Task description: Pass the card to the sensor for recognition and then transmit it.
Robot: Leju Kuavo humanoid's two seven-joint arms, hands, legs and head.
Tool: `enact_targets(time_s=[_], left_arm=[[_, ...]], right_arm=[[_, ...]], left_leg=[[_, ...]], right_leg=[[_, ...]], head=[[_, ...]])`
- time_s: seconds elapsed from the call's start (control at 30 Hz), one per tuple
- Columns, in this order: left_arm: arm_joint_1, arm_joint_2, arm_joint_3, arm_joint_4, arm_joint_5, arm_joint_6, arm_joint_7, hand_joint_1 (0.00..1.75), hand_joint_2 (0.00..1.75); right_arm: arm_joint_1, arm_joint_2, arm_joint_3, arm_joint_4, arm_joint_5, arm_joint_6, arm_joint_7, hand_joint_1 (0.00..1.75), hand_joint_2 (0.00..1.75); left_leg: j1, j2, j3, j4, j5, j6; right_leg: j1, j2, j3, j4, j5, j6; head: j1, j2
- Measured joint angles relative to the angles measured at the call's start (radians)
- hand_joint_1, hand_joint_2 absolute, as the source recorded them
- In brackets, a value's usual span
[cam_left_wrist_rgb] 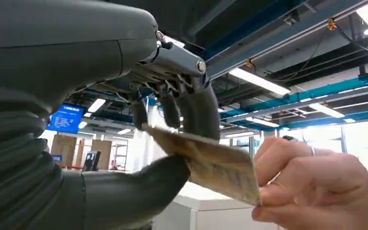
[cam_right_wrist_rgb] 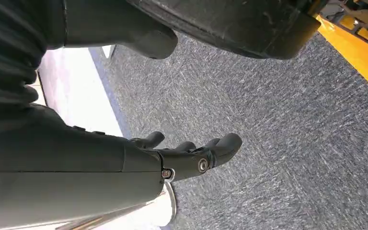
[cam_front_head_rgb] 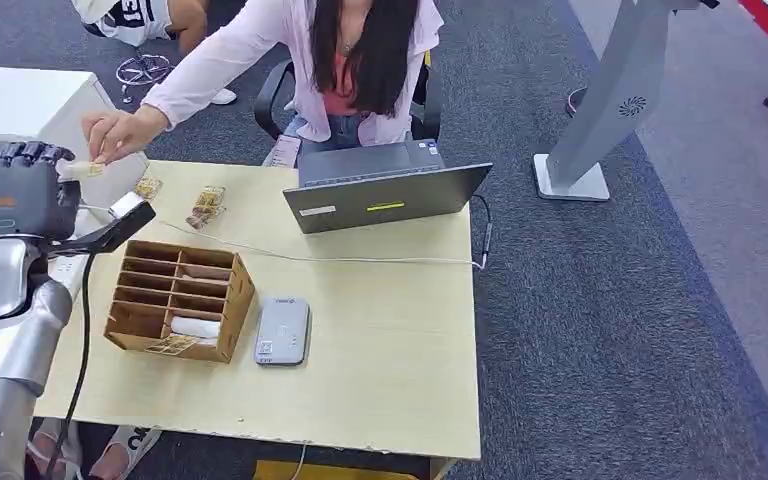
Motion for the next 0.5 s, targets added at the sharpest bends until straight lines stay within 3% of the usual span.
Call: enact_targets(time_s=[0.5], left_arm=[[0.047, -0.011, -0.019, -0.01, 0.027, 0.019, -0.047, 1.75, 1.75]], right_arm=[[0.0, 0.0, 0.0, 0.0, 0.0, -0.002, 0.0, 0.0, 1.75]], left_leg=[[0.0, 0.0, 0.0, 0.0, 0.0, 0.0]], right_leg=[[0.0, 0.0, 0.0, 0.0, 0.0, 0.0]], head=[[0.0, 0.0]])
